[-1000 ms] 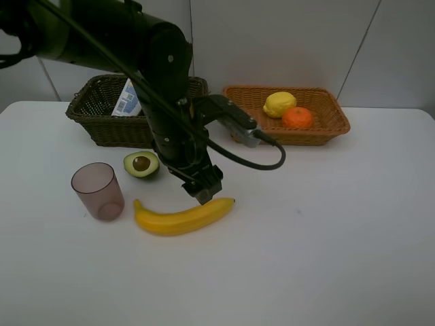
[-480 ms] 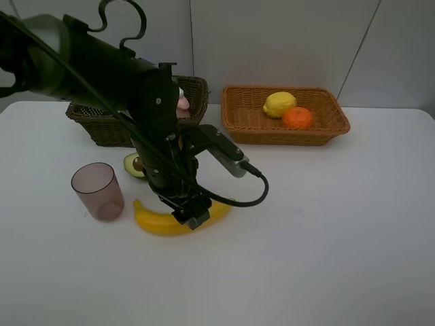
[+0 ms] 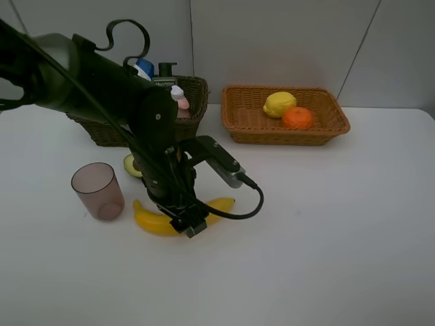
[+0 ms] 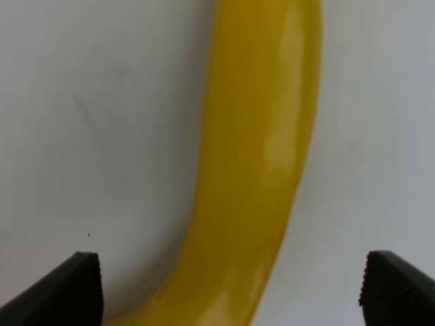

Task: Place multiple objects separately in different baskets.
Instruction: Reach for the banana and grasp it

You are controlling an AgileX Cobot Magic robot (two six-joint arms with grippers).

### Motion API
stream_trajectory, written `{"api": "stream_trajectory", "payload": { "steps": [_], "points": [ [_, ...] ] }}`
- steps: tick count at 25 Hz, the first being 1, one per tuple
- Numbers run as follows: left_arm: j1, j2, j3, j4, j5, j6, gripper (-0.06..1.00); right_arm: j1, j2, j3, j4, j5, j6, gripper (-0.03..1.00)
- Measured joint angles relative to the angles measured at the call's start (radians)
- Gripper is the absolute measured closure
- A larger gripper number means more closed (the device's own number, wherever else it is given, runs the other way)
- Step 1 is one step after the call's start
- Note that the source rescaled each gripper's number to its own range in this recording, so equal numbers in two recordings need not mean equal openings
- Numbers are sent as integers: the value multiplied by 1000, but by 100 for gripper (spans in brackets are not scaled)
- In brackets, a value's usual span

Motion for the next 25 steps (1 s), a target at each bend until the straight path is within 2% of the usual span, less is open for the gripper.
{"api": "stream_trajectory", "payload": {
  "steps": [25],
  "points": [
    [0,44,0,-4,5,53,-6,0,0,0,0,0,0,-3]
  ]
}}
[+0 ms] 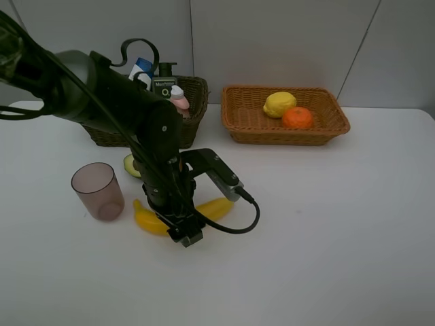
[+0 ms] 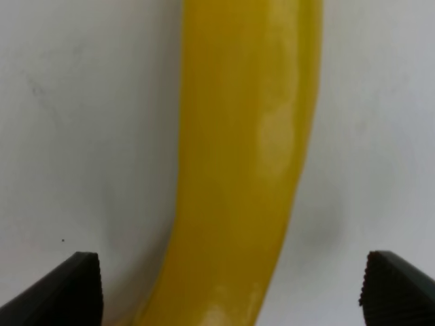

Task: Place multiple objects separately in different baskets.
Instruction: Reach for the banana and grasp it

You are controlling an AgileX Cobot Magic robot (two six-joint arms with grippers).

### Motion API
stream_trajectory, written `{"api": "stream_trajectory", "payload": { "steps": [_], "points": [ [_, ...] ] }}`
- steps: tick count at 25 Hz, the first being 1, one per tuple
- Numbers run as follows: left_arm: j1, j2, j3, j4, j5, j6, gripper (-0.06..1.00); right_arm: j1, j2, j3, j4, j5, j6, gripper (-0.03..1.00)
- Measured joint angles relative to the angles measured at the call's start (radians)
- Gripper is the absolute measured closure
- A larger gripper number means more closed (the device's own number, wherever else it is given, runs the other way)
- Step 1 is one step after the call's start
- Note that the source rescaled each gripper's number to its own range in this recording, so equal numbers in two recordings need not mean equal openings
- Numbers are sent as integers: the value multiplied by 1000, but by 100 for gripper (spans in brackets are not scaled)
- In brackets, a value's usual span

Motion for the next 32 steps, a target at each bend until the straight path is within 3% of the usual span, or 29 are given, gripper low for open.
{"api": "stream_trajectory", "payload": {
  "steps": [32],
  "points": [
    [0,22,0,-3,-7,5,-6,0,0,0,0,0,0,-3]
  ]
}}
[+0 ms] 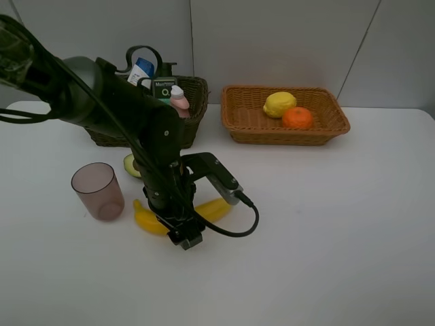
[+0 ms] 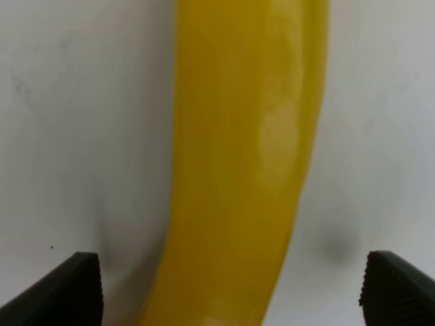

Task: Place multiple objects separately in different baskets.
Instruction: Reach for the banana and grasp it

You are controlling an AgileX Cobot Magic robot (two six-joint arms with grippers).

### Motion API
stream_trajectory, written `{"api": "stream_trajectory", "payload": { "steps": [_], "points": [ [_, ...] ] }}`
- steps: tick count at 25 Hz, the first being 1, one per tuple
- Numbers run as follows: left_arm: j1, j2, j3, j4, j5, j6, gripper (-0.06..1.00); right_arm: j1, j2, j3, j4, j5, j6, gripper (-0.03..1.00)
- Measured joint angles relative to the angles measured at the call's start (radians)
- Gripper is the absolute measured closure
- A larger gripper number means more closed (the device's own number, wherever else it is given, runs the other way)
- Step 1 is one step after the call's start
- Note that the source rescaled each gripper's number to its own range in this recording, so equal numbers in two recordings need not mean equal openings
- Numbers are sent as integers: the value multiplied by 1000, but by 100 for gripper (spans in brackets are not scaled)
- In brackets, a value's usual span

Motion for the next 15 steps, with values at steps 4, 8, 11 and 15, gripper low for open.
{"api": "stream_trajectory", "payload": {
  "steps": [4,8,11,15],
  "points": [
    [0,0,0,0,0,0,-5,0,0,0,0,0,0,-3],
    [0,0,0,0,0,0,-3,0,0,0,0,0,0,-3],
    [0,0,0,0,0,0,9,0,0,0,0,0,0,-3],
    [0,0,0,0,0,0,37,0,0,0,0,0,0,-3]
  ]
}}
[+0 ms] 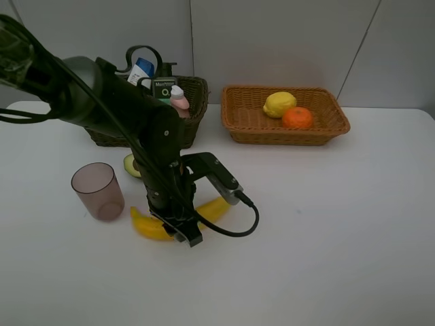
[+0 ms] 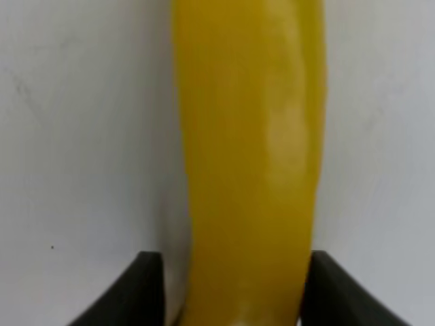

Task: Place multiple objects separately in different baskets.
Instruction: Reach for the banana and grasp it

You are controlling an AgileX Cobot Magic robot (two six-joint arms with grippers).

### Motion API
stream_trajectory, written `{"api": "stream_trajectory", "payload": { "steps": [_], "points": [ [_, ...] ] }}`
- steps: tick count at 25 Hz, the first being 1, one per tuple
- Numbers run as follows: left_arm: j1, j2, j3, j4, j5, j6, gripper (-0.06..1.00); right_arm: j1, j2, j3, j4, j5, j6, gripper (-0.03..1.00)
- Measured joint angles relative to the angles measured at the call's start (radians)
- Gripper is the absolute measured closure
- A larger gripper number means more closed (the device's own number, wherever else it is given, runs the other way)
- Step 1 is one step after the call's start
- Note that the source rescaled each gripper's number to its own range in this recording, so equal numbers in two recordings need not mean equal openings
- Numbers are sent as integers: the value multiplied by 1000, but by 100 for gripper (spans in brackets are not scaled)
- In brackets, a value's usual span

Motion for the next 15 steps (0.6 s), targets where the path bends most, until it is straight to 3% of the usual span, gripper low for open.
{"api": "stream_trajectory", "payload": {
  "steps": [2,15],
  "points": [
    [0,0,0,0,0,0,49,0,0,0,0,0,0,-3],
    [0,0,0,0,0,0,49,0,0,0,0,0,0,-3]
  ]
}}
